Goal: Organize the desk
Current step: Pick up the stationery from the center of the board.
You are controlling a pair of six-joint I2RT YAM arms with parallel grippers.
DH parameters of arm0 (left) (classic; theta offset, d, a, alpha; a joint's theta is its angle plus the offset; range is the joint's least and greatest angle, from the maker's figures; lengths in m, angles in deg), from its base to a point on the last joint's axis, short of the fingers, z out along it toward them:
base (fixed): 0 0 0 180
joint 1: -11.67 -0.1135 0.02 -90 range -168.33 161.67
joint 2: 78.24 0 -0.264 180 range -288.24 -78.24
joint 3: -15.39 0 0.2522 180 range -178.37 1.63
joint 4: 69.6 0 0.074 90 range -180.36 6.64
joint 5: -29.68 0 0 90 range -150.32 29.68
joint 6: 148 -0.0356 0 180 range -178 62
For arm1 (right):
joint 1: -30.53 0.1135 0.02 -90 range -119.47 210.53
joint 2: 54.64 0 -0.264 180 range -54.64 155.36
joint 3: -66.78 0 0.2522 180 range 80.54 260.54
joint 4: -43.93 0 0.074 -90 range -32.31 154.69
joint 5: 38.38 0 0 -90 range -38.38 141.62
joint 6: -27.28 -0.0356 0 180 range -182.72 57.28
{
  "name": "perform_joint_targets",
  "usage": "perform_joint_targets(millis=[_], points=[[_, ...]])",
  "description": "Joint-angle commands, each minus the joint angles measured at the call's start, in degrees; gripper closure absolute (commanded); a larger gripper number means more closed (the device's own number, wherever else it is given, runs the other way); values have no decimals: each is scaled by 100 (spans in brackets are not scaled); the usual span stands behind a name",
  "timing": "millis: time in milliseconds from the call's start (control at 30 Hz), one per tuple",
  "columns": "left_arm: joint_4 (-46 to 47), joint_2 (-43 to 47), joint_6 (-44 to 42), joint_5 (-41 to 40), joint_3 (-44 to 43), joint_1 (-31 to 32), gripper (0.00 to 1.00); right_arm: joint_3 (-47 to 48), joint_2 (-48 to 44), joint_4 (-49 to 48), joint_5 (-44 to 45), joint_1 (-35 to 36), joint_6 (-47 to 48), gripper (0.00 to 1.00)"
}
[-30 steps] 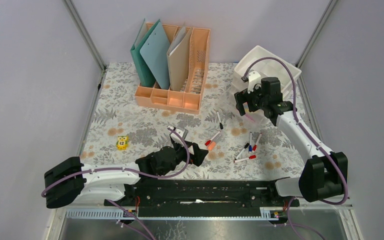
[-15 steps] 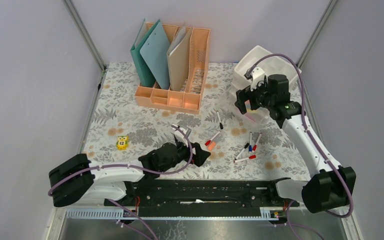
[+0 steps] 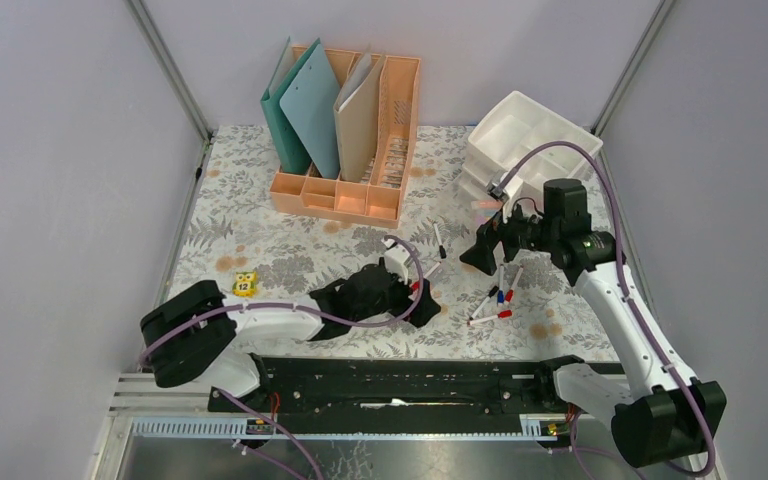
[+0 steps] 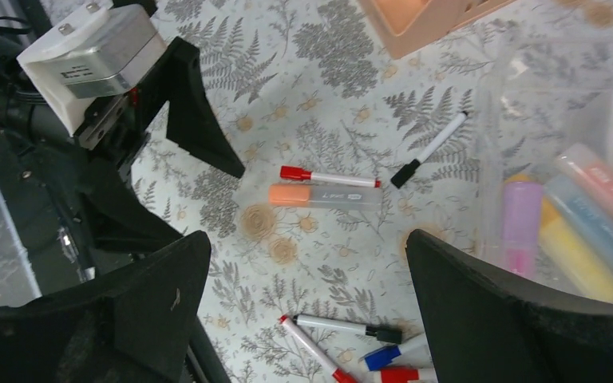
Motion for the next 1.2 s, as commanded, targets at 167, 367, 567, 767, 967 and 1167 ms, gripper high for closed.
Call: perform_joint_targets(millis=[167, 367, 567, 767, 967, 1167], points=[[-519, -701, -445, -107, -938, -21, 22, -30, 27, -45, -28, -28, -134, 0], [-1071, -1325, -720, -370, -1603, -19, 36, -91, 19, -161, 68, -120, -216, 0], [-1631, -1822, -993, -797, -2168, -22, 38, -113, 59, -163, 42, -185, -225, 0], [-1955, -2160, -1083, -963, -2495, -22, 40, -113, 87, -169, 75, -182, -209, 0], [-2077, -2327, -1102, -1158, -2575, -19, 41, -113, 112, -174, 58, -183, -214, 0], [-2147, -2284, -1142, -1274, -2588, -6, 40, -121, 125, -169, 49, -188, -214, 0]])
